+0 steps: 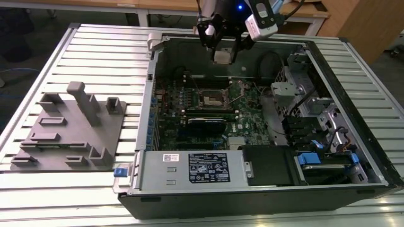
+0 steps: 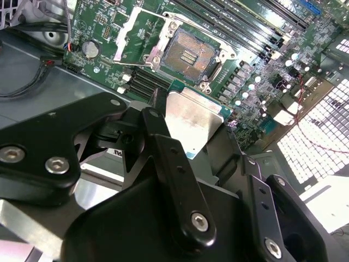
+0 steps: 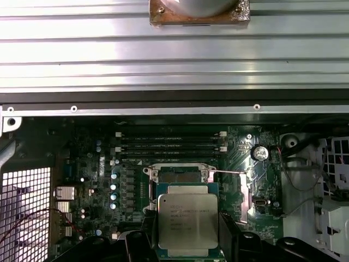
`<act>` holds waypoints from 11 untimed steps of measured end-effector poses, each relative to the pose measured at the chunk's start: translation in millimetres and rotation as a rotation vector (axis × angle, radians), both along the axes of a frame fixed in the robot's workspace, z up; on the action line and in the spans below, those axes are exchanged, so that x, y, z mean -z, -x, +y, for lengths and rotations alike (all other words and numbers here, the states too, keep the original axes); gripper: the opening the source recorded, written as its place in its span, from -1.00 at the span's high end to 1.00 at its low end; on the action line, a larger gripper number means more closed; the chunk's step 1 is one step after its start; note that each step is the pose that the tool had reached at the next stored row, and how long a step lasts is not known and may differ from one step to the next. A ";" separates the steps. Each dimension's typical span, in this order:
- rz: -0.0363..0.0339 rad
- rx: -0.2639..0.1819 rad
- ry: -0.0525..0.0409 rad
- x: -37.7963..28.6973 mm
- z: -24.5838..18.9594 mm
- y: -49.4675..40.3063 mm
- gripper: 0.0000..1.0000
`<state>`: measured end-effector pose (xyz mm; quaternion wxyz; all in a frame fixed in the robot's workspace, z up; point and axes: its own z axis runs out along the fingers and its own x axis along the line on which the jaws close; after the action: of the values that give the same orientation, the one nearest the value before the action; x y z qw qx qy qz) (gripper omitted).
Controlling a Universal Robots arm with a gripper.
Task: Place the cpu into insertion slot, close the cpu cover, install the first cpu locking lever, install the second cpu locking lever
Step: 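Place the cpu into insertion slot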
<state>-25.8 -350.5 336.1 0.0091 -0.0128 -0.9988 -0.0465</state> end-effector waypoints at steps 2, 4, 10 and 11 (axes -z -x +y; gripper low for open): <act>-0.0002 0.000 -0.0004 1.2 0.0 0.0 -0.08; 0.0000 0.000 -0.0001 2.5 0.0 0.0 -0.08; 0.0000 0.000 0.0000 3.2 0.0 0.0 -0.08; -0.0001 0.000 -0.0002 3.7 0.0 0.0 -0.08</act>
<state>-25.8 -350.5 332.5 0.0091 -0.0128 -0.9988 -0.0466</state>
